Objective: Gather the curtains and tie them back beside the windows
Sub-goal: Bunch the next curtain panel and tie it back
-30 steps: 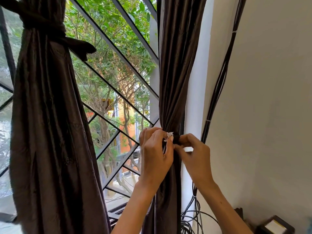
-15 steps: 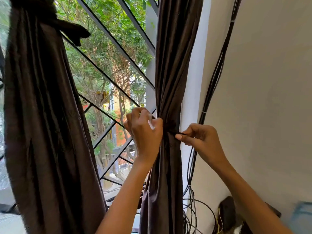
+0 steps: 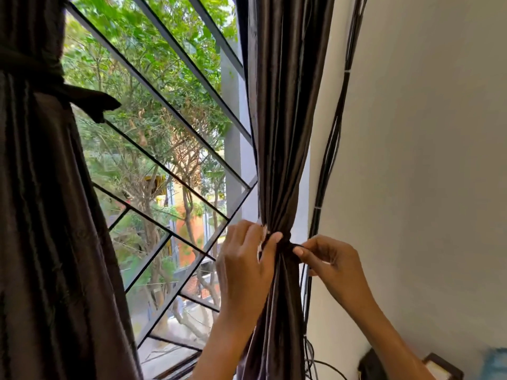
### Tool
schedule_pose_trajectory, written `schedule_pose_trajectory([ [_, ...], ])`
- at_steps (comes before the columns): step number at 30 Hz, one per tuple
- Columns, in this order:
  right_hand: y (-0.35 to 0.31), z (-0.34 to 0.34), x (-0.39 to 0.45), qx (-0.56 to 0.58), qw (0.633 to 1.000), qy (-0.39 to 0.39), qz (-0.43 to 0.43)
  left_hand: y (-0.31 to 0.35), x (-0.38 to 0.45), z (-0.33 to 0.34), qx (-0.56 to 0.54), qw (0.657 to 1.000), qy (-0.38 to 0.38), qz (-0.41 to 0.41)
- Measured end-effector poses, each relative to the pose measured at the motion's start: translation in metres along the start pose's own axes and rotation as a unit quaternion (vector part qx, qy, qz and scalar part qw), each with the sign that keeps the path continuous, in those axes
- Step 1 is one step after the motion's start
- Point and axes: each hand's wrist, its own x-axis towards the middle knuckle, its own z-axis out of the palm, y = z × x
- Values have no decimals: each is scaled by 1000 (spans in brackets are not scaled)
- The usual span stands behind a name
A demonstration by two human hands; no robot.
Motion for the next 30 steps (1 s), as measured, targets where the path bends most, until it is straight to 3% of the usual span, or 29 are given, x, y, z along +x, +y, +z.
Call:
schedule_pose_trajectory([
  [6,5,-3,5,-23,1000,-1,9,-14,-7,5,-31,993,59,-94],
  [11,6,-1,7,61,995,83,12,1,-3,11,-183,972,-35,-143],
  [14,9,0,11,54,991,121,1,3,1,27,-155,972,-65,-162],
  [20,43,-11,18,27,988,133,77,3,-2,52,-107,978,-68,-165],
  [30,31,2,4,-100,981,165,19,9,-9,46,-129,970,-22,-204],
])
